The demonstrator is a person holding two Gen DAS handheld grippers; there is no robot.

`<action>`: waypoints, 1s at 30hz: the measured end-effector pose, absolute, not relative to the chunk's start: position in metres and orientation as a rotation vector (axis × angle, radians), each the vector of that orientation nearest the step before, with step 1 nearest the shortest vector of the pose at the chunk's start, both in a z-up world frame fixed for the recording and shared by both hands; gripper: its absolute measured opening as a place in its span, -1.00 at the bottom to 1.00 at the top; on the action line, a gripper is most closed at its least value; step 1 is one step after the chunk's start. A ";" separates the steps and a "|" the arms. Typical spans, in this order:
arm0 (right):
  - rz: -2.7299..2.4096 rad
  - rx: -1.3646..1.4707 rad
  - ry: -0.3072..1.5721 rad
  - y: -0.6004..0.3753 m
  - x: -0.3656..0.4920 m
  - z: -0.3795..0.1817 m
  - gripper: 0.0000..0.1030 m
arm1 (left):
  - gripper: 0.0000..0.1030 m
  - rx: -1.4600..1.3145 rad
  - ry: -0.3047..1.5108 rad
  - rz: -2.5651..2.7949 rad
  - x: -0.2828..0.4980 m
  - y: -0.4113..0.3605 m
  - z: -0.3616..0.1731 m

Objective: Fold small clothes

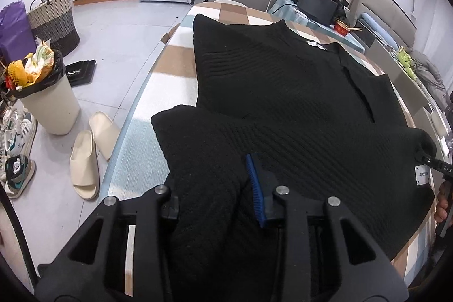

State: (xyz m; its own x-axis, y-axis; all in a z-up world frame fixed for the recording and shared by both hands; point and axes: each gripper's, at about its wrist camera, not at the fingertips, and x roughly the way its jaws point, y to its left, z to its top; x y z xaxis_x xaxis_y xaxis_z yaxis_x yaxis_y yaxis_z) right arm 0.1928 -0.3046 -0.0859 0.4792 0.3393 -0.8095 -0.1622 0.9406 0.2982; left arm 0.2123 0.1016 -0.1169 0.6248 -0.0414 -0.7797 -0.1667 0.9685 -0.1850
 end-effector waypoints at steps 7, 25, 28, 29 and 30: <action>0.314 0.204 1.056 -0.312 0.158 -0.086 -0.28 | -0.38 -0.245 0.905 0.079 0.160 0.096 -0.113; 0.276 0.199 1.030 -0.323 0.110 -0.064 0.26 | 0.17 -0.196 0.888 0.164 0.088 0.095 -0.098; 0.248 0.178 1.043 -0.320 0.106 -0.064 0.36 | 0.41 -0.209 0.880 0.188 0.080 0.102 -0.094; 0.244 0.172 1.049 -0.319 0.104 -0.064 0.36 | 0.46 -0.216 0.874 0.192 0.076 0.105 -0.093; 0.241 0.166 1.054 -0.317 0.103 -0.064 0.37 | 0.49 -0.225 0.868 0.190 0.071 0.108 -0.092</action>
State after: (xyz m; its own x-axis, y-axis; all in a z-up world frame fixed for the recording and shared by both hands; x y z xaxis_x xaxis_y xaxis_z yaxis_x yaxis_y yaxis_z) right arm 0.1029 -0.3172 -0.0643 0.4714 0.2743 -0.8381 -0.1166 0.9614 0.2491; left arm 0.0711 0.1076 -0.0916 0.6321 0.0734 -0.7714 -0.2556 0.9595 -0.1182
